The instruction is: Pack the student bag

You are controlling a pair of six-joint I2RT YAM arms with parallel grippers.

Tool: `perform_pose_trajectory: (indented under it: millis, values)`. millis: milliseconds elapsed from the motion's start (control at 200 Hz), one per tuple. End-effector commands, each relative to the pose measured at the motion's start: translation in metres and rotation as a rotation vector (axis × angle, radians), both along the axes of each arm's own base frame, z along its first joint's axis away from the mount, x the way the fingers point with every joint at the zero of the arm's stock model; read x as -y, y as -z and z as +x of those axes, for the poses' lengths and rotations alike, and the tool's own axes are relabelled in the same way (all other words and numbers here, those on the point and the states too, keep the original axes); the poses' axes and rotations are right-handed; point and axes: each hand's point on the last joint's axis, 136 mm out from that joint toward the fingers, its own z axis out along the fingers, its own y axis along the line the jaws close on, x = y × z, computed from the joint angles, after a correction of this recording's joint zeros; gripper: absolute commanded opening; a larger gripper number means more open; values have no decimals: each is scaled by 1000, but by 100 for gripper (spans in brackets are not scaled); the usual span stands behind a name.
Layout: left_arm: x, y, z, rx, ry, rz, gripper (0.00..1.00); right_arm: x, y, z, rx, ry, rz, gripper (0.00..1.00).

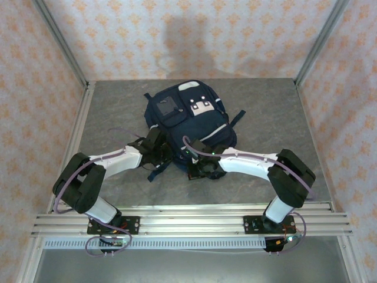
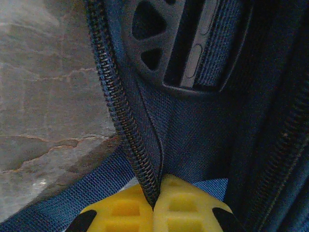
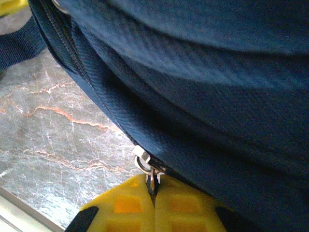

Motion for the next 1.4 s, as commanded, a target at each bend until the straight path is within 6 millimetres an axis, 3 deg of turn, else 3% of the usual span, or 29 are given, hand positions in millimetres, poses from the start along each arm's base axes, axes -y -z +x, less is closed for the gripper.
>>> perform_pose_trajectory:
  millis: [0, 355, 485, 645, 810, 906, 1081, 1396]
  values:
    - [-40, -4, 6, 23, -58, 139, 0, 35, -3, -22, -52, -44, -115, 0]
    - [-58, -12, 7, 20, 6, 221, 0, 38, -3, -30, -122, -120, -56, 0]
    - [-53, -15, 20, 11, 62, 194, 0, 9, 8, -30, -171, -130, 64, 0]
    - [-54, -18, 37, -19, 84, 164, 3, -36, 15, -4, -148, -72, 224, 0]
    - [-68, -34, 28, -20, 28, 157, 30, -67, 15, 23, -126, 19, 320, 0]
    - [-68, -34, 10, -38, -35, 96, 40, -71, 19, 28, -133, 63, 338, 0]
    - [-59, -26, -13, -37, -135, -33, 45, -67, 19, 31, -108, 98, 350, 0]
    - [-47, -11, -9, -34, -95, 12, 48, -67, 16, 31, -112, 111, 363, 0]
